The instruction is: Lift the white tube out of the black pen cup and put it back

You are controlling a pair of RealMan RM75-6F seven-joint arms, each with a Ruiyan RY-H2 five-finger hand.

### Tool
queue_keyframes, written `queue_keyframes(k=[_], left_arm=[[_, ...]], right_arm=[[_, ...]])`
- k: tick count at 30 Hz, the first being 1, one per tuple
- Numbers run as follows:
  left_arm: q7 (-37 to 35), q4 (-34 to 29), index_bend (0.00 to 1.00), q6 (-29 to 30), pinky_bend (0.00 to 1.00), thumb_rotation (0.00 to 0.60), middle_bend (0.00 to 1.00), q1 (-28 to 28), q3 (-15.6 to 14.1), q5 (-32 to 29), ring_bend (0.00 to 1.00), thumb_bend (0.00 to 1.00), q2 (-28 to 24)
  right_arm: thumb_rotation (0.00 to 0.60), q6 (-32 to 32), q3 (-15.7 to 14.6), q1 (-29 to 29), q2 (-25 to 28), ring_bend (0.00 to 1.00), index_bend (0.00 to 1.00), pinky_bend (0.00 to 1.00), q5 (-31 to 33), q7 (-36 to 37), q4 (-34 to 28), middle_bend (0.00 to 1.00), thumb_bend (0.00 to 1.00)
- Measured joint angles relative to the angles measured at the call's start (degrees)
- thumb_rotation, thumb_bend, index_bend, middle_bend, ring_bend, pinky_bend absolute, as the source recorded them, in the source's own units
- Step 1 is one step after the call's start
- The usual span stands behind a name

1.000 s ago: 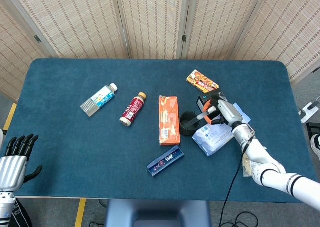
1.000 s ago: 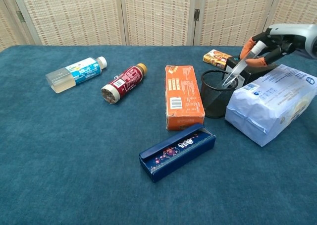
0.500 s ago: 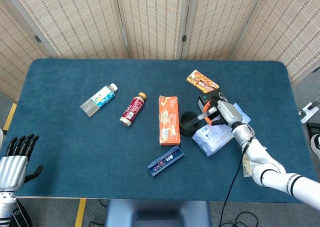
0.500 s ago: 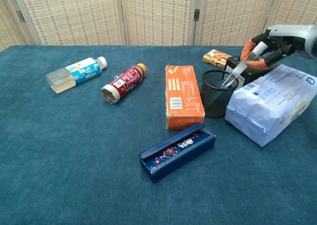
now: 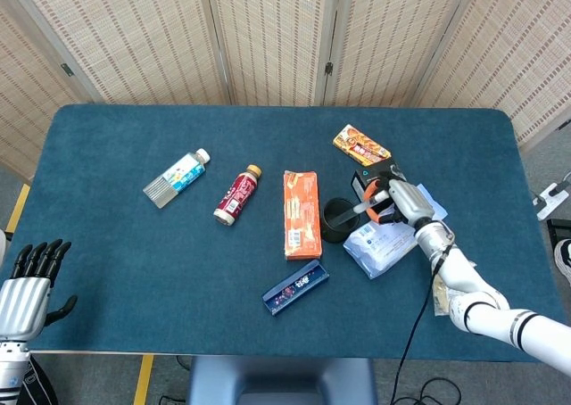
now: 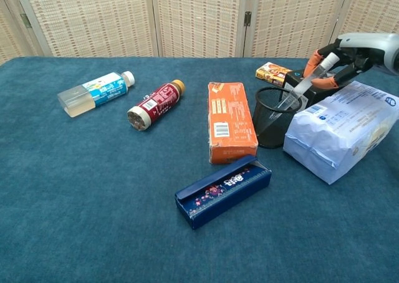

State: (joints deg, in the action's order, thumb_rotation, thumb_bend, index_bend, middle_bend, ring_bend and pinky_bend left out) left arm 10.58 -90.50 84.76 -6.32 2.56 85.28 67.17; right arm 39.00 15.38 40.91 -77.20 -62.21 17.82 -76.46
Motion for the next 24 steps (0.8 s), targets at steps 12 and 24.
queue_keyframes(k=[12,24], left_arm=[[0.2,-0.1,0.12,0.0,0.08,0.6,0.12,-0.1,0.1,0.0,0.1,0.29,0.0],[-0.1,-0.3,0.12,0.5,0.08,0.6,0.12,0.0,0.0,0.5,0.1,0.29,0.0]], right_arm=[[0.6,4.8,1.3,-1.4,-0.2,0.12,0.63,0.08,0.4,0.4,-2.1,0.4,0.35],[0.6,11.8,2.8,-5.1,0.5,0.18,0.64,0.08,-9.1,18.2,-5.5,0.45,0.35]])
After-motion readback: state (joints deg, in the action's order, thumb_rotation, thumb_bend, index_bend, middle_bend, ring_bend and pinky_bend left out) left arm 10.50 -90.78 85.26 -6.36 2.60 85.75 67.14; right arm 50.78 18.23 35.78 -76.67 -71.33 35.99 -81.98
